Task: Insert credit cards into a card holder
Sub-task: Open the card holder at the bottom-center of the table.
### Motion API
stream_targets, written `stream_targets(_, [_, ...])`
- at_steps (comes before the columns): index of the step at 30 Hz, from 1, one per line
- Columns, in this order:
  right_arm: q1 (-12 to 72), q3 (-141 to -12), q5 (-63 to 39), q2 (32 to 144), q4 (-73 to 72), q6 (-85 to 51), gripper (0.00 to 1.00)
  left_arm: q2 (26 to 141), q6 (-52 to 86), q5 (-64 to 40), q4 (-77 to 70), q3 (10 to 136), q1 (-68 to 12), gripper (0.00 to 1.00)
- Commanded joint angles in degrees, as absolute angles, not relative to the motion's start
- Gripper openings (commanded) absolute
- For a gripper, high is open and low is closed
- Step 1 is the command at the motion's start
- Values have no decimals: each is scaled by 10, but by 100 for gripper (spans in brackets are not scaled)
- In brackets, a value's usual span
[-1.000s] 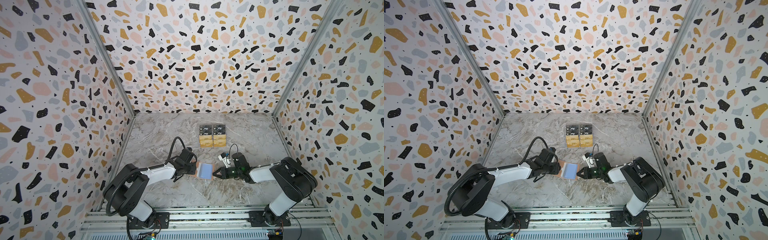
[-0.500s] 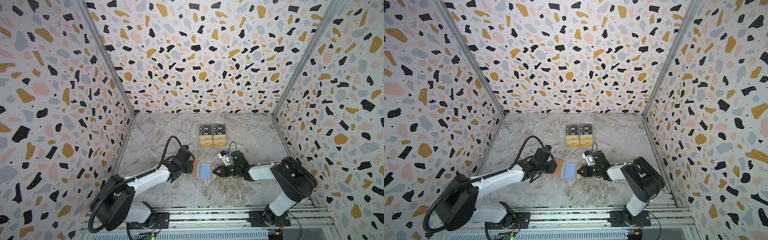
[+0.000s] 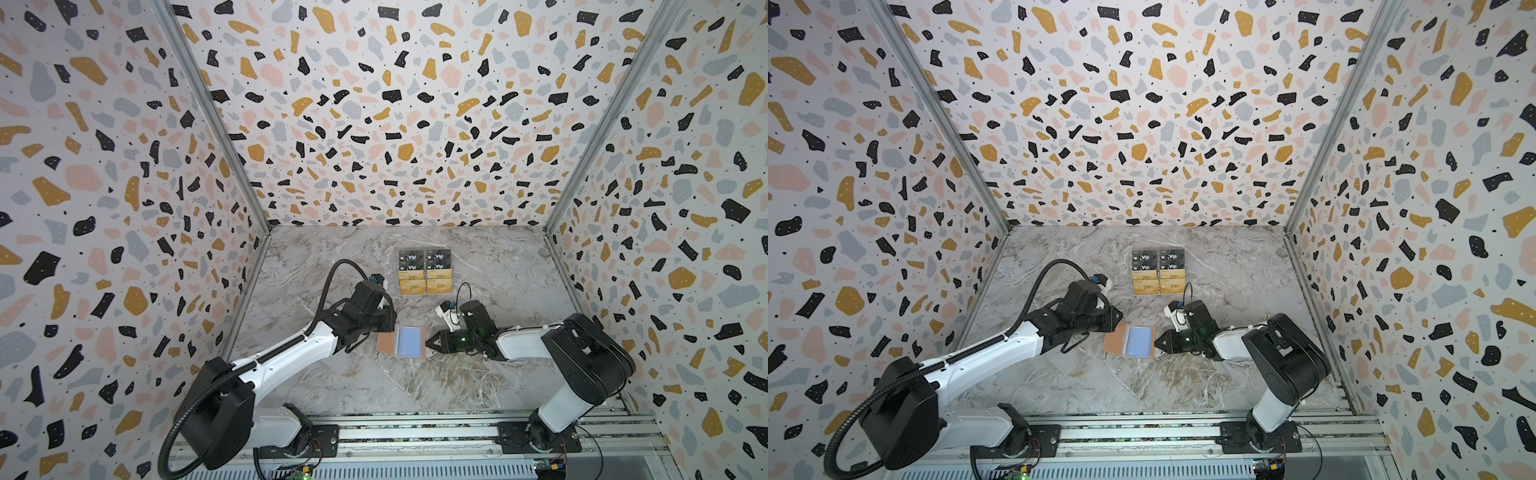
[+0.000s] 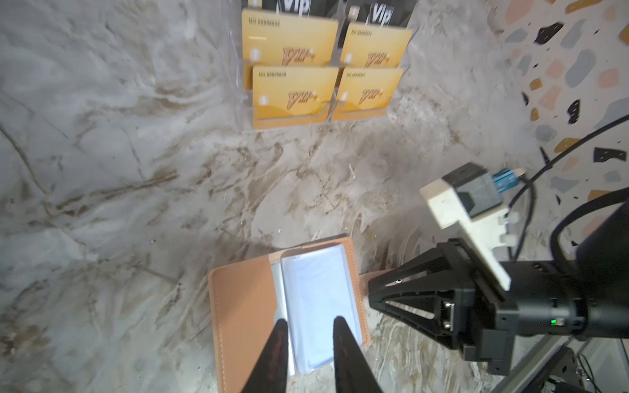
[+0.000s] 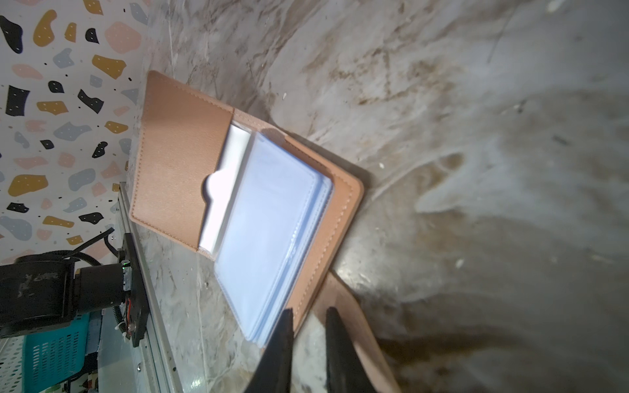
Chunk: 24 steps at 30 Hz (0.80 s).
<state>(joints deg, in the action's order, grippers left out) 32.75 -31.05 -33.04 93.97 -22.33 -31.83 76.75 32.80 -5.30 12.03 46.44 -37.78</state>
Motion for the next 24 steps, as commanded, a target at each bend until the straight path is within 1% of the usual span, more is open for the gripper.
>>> stream_targets(1, [316, -310, -291, 928, -168, -312, 20, 789, 323, -58, 100, 444, -381, 23])
stream_targets(5, [306, -306, -286, 919, -160, -313, 20, 810, 330, -31, 62, 410, -381, 16])
stream_targets(7, [301, -309, -286, 915, -149, -307, 20, 818, 331, -30, 48, 394, -381, 15])
stream_targets(13, [299, -298, -291, 902, -150, -314, 19, 839, 336, -56, 4, 368, -382, 15])
stream_targets(17, [299, -277, -279, 871, -163, -329, 19, 851, 342, -63, -9, 364, -388, 16])
stream_targets(24, [301, -286, -279, 826, -131, -335, 19, 874, 368, -63, -39, 359, -414, 17])
